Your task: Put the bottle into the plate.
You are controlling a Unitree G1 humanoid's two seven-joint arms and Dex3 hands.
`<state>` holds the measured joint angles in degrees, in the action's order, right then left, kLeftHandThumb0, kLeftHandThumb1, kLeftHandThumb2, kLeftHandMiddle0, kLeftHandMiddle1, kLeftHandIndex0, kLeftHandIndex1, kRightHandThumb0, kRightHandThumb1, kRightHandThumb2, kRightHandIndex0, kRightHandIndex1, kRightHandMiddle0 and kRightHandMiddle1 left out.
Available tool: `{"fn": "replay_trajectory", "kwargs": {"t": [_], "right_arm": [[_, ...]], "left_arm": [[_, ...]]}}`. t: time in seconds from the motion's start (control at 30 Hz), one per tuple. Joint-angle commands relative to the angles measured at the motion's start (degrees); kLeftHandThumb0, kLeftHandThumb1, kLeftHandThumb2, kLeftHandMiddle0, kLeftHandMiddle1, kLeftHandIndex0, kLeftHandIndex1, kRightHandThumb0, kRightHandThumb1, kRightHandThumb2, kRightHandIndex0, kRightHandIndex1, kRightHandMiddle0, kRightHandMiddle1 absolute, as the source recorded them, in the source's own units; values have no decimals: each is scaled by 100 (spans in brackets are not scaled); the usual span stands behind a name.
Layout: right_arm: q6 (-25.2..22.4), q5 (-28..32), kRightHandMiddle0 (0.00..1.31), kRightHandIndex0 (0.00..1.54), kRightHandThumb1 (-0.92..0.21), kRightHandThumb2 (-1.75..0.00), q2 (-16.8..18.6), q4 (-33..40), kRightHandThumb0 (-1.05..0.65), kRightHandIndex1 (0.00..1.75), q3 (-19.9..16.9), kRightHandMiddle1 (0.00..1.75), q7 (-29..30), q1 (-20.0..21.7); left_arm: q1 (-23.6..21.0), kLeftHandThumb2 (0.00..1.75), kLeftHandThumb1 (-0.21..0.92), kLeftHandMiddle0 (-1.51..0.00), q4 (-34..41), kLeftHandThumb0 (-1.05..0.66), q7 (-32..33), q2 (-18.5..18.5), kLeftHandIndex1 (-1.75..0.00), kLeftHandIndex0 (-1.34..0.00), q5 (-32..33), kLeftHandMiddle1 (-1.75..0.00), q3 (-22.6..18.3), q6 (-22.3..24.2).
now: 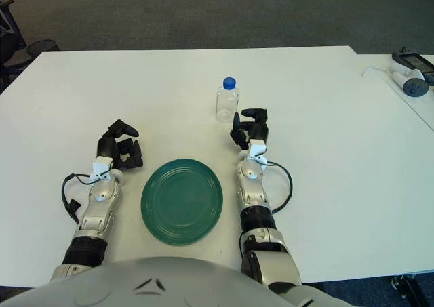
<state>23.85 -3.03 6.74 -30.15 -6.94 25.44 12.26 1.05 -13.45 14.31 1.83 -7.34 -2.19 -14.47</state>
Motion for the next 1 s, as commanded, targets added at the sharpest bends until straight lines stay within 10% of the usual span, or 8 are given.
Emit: {"fn": "replay_trajectory", "kwargs": {"t": [0.0, 0.27, 0.53, 0.8, 0.97], "right_arm": [[139, 77, 15, 25, -82, -66, 369, 170, 0, 165, -108, 175, 302, -138], [45, 191, 23, 23, -77, -74, 236, 836, 0, 165, -342, 175, 716, -201], [1070, 134, 24, 33, -69, -83, 141, -328, 0, 162, -553, 175, 1024, 199], [1548, 82, 22, 15, -85, -59, 133, -520, -13, 151, -337, 175, 527, 67], [1484, -292, 4, 2, -42, -94, 162, 319, -35, 89, 70, 109, 230, -575]], "left_arm": [[66, 162, 7, -133, -196, -58, 31, -48, -175, -81, -38, -175, -46, 194], [-4, 162, 7, -133, -313, -58, -23, -99, -175, -81, 0, -175, -90, 100], [-59, 162, 7, -133, -446, -58, -92, -138, -175, -82, 75, -175, -126, -50], [-69, 162, 7, -133, -453, -58, -107, -141, -175, -82, 98, -175, -153, -28], [-66, 162, 7, -133, -433, -58, -94, -139, -175, -82, 71, -175, -147, -13]]}}
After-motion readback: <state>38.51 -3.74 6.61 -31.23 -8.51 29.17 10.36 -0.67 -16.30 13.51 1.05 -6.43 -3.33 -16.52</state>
